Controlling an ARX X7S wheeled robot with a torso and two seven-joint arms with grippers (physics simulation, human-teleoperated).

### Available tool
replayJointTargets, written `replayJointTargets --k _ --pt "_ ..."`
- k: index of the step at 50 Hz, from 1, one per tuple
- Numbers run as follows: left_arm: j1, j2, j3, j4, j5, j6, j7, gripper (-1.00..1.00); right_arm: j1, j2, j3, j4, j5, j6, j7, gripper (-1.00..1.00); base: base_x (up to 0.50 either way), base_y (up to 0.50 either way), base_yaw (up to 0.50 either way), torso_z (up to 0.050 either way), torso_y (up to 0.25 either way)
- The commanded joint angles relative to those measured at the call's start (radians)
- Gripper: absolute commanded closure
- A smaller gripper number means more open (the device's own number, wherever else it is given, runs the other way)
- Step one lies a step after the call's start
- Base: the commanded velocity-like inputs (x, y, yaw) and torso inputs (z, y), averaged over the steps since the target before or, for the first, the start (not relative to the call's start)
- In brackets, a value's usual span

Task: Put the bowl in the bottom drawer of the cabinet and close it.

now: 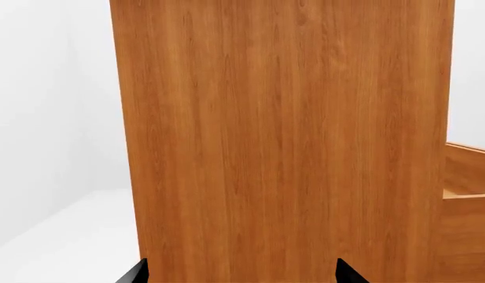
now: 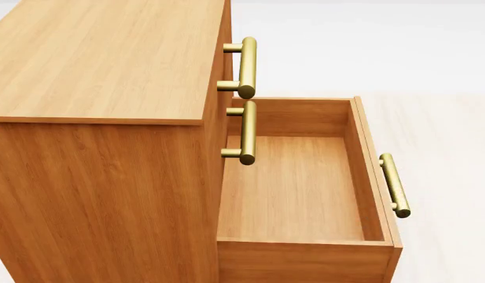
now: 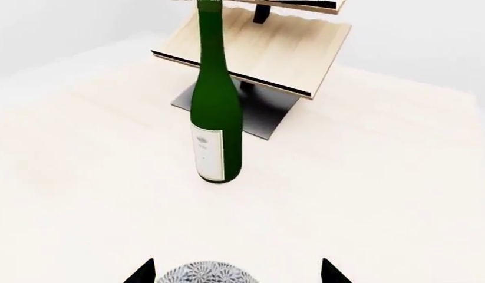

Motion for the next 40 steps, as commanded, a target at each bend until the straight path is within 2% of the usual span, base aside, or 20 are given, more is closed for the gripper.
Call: replayJointTargets --k 1,40 --pt "-0.005 -0.001 0.002 -0.008 0.0 0.003 -0.003 -1.0 0.001 -0.01 0.024 0.012 -0.006 0.016 0.024 -1.0 0.0 0.0 0.0 0.0 0.0" --pt "-0.006 -0.008 0.011 -0.004 -0.001 0.003 -0.013 -1.0 -0.003 -0.015 0.072 0.205 0.007 -0.055 -0.013 -1.0 0.0 0.0 0.0 0.0 0.0"
